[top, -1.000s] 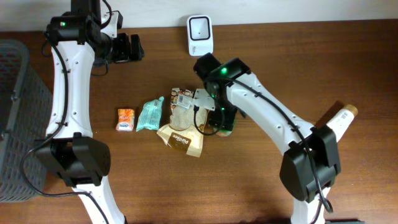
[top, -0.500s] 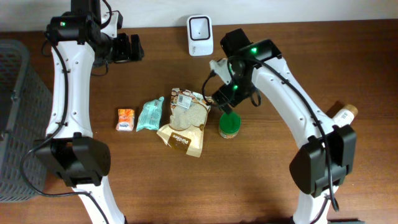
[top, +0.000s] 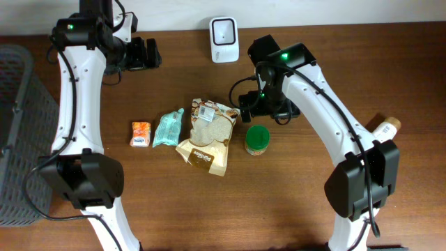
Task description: Scan the item barcode
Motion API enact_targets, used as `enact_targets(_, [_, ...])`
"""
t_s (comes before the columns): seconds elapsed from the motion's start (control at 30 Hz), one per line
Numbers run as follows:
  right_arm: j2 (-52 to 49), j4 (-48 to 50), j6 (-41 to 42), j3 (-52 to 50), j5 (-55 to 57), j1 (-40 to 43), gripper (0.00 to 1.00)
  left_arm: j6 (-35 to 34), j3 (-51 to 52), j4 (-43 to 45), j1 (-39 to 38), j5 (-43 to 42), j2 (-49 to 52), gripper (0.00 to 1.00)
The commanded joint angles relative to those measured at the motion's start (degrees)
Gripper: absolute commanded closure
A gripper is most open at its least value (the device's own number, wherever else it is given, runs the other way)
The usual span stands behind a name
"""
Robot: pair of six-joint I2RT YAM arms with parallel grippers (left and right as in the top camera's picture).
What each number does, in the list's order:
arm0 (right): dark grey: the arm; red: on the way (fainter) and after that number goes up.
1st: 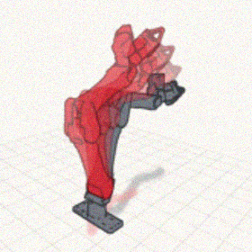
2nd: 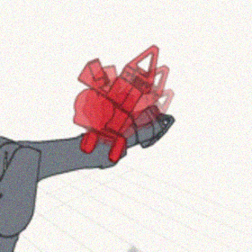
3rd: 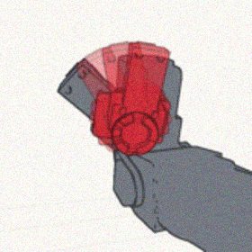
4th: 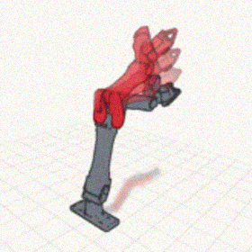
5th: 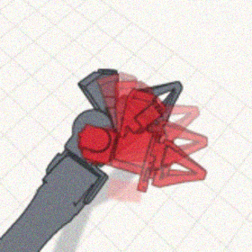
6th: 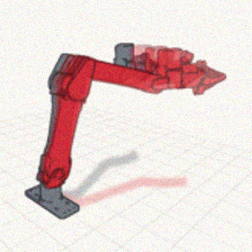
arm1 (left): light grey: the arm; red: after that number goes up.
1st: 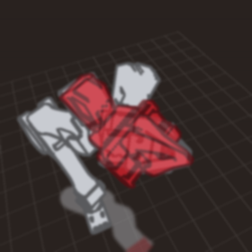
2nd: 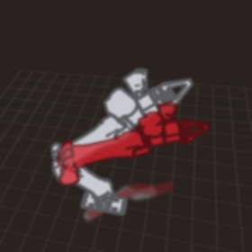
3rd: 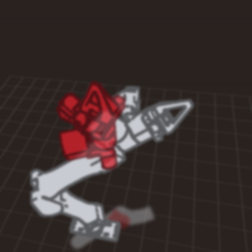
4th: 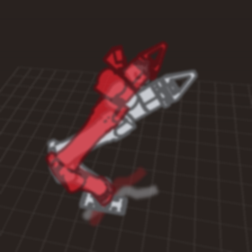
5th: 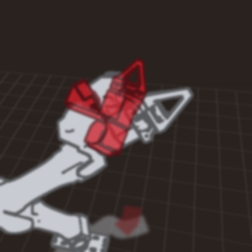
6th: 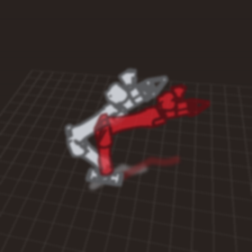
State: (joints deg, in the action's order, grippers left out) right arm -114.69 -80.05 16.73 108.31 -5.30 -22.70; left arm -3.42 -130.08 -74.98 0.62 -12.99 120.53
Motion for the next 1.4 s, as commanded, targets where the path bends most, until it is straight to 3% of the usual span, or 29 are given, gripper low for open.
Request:
enact_targets(0.0, [0.9, -0.2, 1.0, -0.5, 2.7, -0.1, 0.02, 0.5, -0.7, 0.0, -0.1, 0.4, -1.5, 0.01])
enact_targets(0.93, [0.8, 1.4, 4.9, -2.4, 7.5, 0.0, 0.02, 0.5, -0.7, 0.0, -0.1, 0.4, -1.5, 0.01])
enact_targets(1.13, [0.7, 1.7, 11.2, -2.5, 7.5, 0.0, 0.02, 0.5, -0.7, 0.0, -0.1, 0.4, -1.5, 0.01])
enact_targets(1.37, [0.7, 9.1, 12.1, -11.5, -0.3, -0.7, 0.01, 0.5, -0.7, 0.0, -0.1, 0.4, -1.5, 0.01])
